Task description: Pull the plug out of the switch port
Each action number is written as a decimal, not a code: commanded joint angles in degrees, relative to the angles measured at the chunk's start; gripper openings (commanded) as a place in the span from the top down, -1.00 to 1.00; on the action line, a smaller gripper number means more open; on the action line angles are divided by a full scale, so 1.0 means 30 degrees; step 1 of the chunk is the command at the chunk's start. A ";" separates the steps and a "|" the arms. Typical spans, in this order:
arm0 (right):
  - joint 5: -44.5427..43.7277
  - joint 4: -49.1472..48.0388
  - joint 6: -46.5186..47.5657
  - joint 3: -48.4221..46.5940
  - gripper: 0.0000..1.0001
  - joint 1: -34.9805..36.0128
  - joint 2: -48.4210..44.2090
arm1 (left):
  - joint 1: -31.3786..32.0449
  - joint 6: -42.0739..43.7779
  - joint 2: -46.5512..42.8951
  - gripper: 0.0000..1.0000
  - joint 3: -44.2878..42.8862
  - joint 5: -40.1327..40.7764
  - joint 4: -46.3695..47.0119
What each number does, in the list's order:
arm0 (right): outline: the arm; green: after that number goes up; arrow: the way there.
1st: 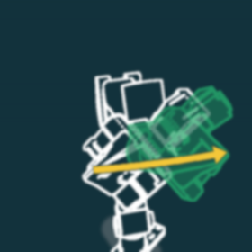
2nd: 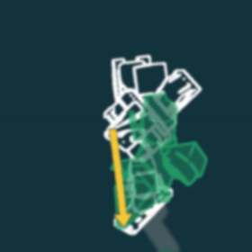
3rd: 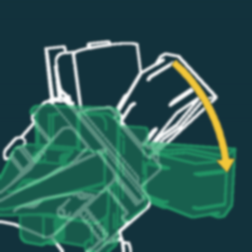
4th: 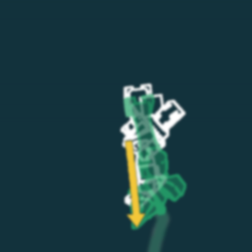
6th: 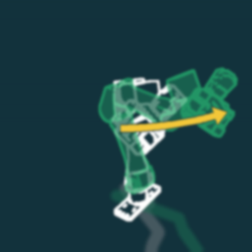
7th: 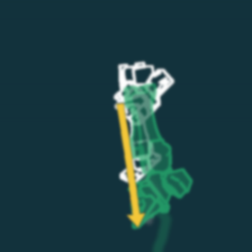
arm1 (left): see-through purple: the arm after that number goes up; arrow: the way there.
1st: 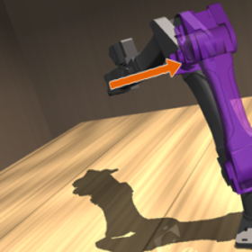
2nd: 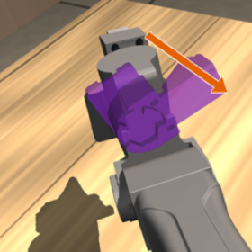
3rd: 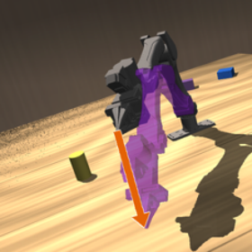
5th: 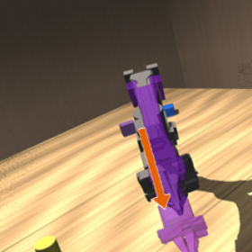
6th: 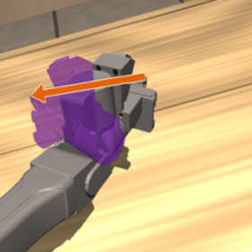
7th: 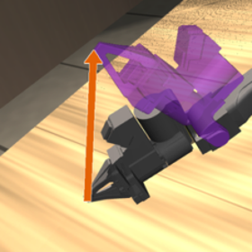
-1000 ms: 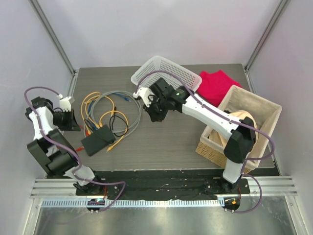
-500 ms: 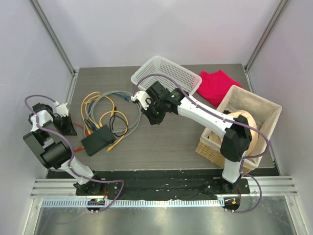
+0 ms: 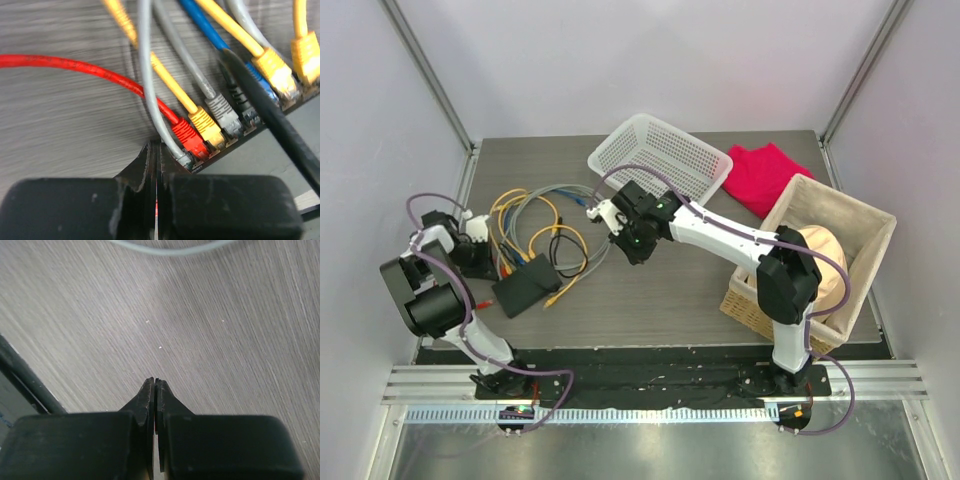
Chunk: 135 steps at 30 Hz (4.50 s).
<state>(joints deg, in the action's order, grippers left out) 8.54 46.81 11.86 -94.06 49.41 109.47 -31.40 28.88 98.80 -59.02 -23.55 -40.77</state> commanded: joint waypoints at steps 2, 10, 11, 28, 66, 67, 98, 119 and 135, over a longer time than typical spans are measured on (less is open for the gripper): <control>-0.1204 -0.0748 0.0178 0.0913 0.98 0.0055 -0.1186 | 0.2927 0.0098 -0.1672 1.00 0.1508 -0.0062 -0.0412; -0.2171 -0.0866 0.0910 0.2961 0.97 0.0055 -0.2416 | 0.8467 -0.1015 -0.4310 1.00 0.2713 -0.0526 -0.2196; -0.2200 -0.0866 0.0911 0.3197 0.98 0.0083 -0.2563 | 0.9982 -0.1305 -0.4892 1.00 0.2741 0.0226 -0.2084; -0.2757 -0.1803 0.1438 0.6216 0.98 -0.0151 -0.6021 | 1.0554 -0.4439 -0.5017 0.54 -0.0543 0.1750 -0.5983; -0.3841 -0.1657 0.2200 0.8208 0.98 -0.1000 -0.7573 | 2.0984 -0.1663 -0.5473 0.75 0.1686 -0.2281 -0.1579; -0.3899 -0.1541 0.2229 0.8209 0.98 -0.1174 -0.7603 | 2.0983 -0.1369 -0.6441 0.74 0.1542 -0.2721 -0.1787; 0.4041 0.1651 0.3165 0.2696 0.48 -0.4311 -0.5990 | 1.0788 -1.0884 0.2399 -0.15 -0.9192 -0.7502 0.0665; 0.3131 -0.5759 -0.4920 1.2282 0.97 -0.4691 -0.8275 | 1.3364 -0.9923 0.0170 0.67 -0.1361 -0.2053 0.1785; 0.2370 -0.5378 -0.4069 1.2281 0.98 -0.5952 -0.9419 | 1.7700 -0.9950 0.0757 0.66 -0.2121 -0.2637 0.1288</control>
<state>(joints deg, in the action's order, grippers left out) 16.56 31.35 -0.91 -56.58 32.32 84.40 20.32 -0.89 101.27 -63.35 -29.10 -36.62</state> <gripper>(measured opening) 0.031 0.170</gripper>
